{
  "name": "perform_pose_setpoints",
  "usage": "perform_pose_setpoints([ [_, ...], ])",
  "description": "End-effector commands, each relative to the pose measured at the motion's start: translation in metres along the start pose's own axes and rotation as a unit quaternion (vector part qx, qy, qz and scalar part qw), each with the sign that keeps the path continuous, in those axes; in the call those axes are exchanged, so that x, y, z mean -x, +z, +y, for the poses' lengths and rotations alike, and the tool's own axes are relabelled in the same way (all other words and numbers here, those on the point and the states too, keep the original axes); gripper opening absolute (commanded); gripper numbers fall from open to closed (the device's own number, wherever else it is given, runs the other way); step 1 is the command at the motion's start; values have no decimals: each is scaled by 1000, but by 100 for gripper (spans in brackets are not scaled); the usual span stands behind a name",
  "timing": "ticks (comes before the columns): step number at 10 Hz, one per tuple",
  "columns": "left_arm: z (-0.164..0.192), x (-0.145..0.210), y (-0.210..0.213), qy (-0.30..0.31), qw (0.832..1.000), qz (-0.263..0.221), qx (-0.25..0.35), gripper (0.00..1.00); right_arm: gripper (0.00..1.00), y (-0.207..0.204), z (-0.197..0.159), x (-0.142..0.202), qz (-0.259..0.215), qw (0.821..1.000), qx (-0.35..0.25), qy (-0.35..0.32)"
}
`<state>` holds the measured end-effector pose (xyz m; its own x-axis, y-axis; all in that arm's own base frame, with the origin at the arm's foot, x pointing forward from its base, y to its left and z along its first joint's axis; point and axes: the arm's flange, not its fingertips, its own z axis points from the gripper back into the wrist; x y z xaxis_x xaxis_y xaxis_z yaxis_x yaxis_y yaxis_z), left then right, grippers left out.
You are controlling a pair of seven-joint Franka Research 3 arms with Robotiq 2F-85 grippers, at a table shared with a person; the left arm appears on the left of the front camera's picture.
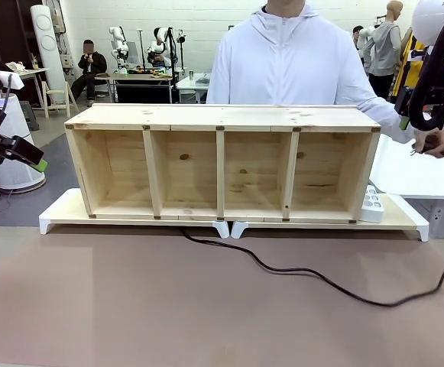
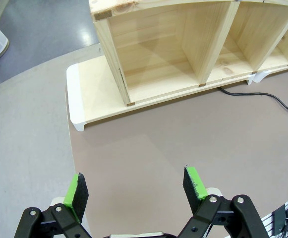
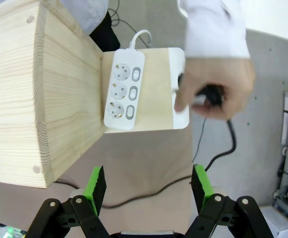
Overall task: Perform cable management.
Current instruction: Release the Power Cable when the human grasps it.
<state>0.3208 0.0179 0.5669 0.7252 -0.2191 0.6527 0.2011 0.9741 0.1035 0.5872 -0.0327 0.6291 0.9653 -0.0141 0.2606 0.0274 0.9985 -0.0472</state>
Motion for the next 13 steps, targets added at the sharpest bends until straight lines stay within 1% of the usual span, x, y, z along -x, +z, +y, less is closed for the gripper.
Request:
perform_pose_setpoints([
  [1,0,-1,-2,1,1000,-3,0,100,89,-1,0,0,2,1000,-2,-2],
  [13,0,-1,-2,1,1000,-3,0,100,89,-1,0,0,2,1000,-2,-2],
])
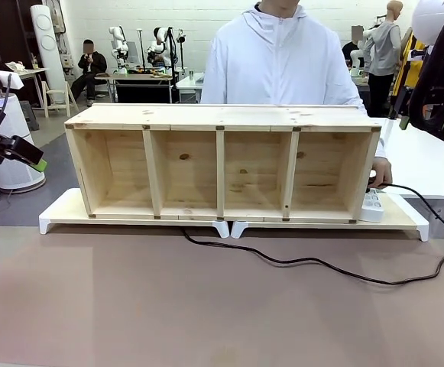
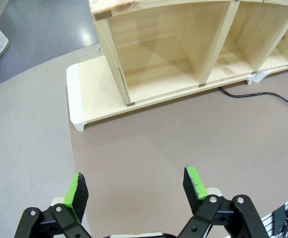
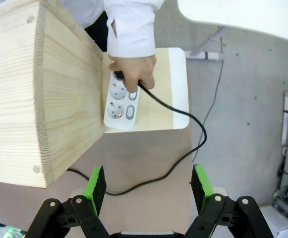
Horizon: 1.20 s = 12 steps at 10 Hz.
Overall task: Perform cable management.
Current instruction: Release the Power Cable when the human grasps it.
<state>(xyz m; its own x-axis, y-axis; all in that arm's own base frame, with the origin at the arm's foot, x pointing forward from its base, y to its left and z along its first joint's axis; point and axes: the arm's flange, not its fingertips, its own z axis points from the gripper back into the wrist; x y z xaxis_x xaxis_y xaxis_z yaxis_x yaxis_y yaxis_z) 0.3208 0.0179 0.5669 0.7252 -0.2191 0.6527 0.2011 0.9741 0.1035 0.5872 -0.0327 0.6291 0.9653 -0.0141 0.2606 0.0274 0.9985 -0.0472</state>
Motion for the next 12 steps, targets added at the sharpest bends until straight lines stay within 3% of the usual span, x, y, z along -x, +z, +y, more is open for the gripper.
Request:
perform_pose_setpoints([
  [1,0,-1,-2,1,1000,-3,0,100,89,-1,0,0,2,1000,-2,-2],
  [12,0,-1,-2,1,1000,-3,0,100,89,-1,0,0,2,1000,-2,-2],
])
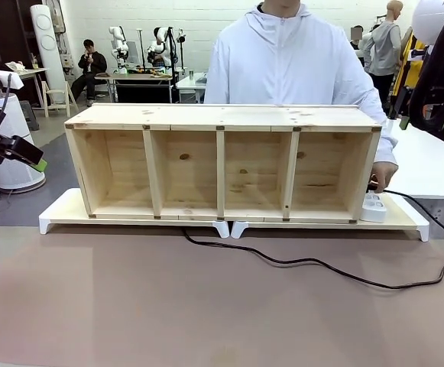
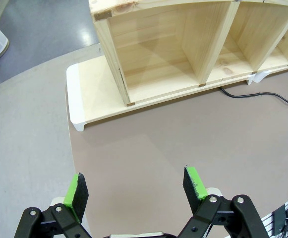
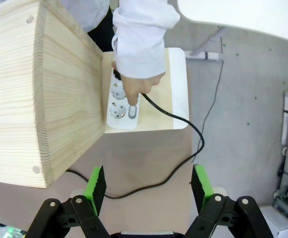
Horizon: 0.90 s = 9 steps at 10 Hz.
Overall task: Perform cable management.
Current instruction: Release the Power Cable when the human grasps it.
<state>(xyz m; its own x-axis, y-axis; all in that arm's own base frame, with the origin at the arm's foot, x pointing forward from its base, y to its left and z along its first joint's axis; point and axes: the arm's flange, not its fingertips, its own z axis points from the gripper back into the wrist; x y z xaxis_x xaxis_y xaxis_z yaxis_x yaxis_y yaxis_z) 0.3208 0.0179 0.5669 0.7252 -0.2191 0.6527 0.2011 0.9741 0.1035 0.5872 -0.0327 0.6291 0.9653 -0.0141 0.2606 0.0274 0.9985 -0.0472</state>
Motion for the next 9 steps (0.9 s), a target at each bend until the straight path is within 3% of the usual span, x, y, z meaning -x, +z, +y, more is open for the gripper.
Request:
perform_pose_setpoints([
  [1,0,-1,-2,1,1000,-3,0,100,89,-1,0,0,2,1000,-2,-2],
  [9,0,-1,-2,1,1000,-3,0,100,89,-1,0,0,2,1000,-2,-2],
])
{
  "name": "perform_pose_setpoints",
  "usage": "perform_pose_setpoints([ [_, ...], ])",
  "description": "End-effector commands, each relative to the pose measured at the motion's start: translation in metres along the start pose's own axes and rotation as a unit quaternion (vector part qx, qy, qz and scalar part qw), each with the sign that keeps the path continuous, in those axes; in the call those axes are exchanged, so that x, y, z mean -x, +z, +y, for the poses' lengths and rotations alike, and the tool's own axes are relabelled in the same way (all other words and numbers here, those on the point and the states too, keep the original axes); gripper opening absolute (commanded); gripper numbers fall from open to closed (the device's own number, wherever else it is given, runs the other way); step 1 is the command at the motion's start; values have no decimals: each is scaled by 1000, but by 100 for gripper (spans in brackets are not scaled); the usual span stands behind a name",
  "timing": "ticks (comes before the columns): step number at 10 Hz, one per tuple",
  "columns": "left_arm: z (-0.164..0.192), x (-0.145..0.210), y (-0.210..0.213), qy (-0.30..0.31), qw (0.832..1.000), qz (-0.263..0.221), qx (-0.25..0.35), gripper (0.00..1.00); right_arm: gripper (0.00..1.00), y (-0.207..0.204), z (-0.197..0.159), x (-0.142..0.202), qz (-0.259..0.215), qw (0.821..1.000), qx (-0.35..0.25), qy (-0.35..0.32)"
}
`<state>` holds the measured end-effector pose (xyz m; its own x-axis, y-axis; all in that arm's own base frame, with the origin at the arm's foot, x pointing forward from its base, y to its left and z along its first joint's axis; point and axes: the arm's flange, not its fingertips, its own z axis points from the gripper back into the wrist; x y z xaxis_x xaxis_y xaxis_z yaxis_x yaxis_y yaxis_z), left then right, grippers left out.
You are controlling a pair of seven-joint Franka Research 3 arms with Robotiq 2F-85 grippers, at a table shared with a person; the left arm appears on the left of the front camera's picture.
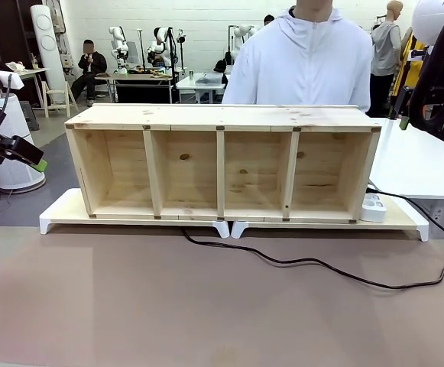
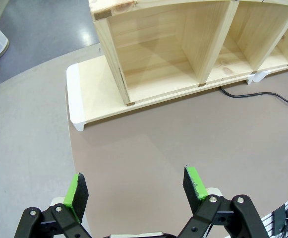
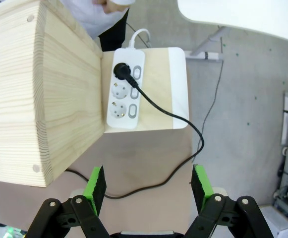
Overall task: Perform cable management.
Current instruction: Release the Power Cable when the human grasps it.
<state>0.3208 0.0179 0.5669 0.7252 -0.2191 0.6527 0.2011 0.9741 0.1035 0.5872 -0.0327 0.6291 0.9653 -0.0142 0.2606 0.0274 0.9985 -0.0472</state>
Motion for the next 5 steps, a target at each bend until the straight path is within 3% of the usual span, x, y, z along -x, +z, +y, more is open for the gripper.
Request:
perform_pose_setpoints([
  [1,0,-1,-2,1,1000,-3,0,100,89,-1,0,0,2,1000,-2,-2],
  [5,0,-1,-2,1,1000,-3,0,100,89,-1,0,0,2,1000,-2,-2],
])
